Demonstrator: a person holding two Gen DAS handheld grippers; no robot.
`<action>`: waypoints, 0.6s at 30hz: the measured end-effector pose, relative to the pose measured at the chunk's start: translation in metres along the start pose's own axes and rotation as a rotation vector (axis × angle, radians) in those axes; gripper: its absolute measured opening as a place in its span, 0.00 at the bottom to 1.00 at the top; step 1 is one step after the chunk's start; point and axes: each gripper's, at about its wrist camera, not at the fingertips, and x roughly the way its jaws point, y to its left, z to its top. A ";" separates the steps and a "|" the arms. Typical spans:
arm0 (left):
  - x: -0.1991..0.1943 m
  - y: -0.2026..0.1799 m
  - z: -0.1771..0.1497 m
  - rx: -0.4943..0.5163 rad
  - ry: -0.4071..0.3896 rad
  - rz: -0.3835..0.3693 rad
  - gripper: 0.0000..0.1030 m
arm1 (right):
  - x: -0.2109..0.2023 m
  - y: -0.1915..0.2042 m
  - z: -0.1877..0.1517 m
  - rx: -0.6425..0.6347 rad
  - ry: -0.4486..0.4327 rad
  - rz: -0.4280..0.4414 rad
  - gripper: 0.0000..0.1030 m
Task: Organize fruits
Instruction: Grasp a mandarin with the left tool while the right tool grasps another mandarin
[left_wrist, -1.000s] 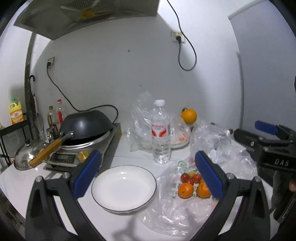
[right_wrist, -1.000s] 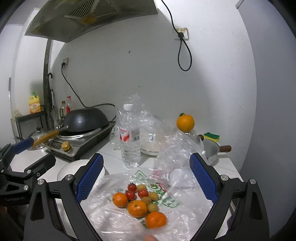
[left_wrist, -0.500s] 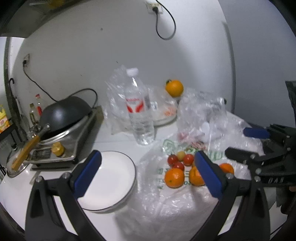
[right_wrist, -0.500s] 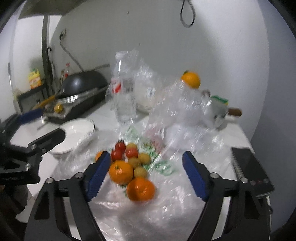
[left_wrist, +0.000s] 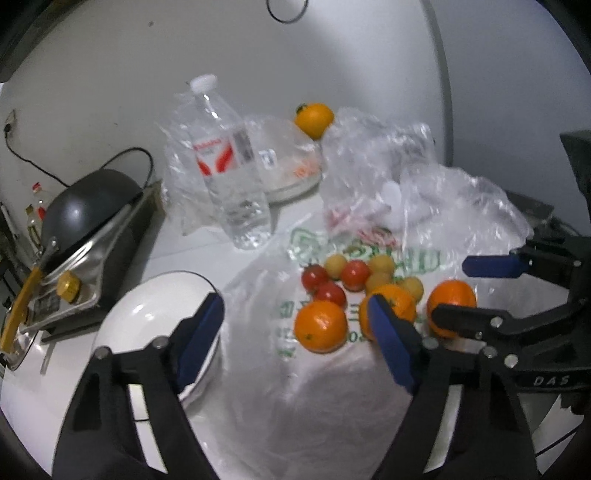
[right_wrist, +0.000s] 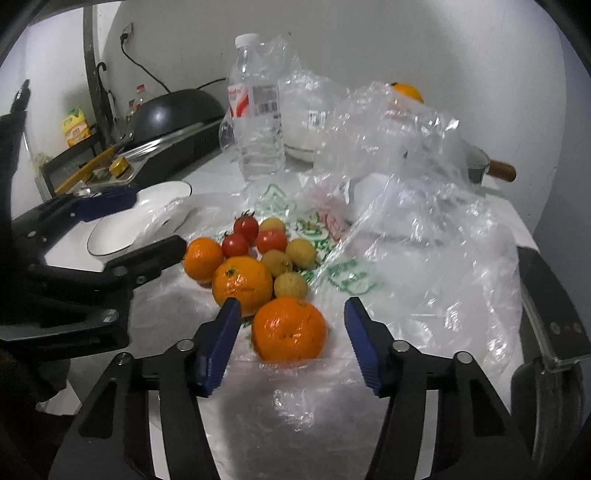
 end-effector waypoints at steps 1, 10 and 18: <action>0.003 -0.001 -0.001 0.005 0.011 -0.004 0.73 | 0.001 0.000 0.000 -0.002 0.008 0.003 0.58; 0.030 -0.001 -0.005 0.009 0.125 -0.055 0.53 | 0.009 -0.001 0.000 0.001 0.047 0.028 0.46; 0.046 0.000 -0.002 0.007 0.178 -0.119 0.40 | 0.006 -0.002 0.001 0.010 0.023 0.021 0.45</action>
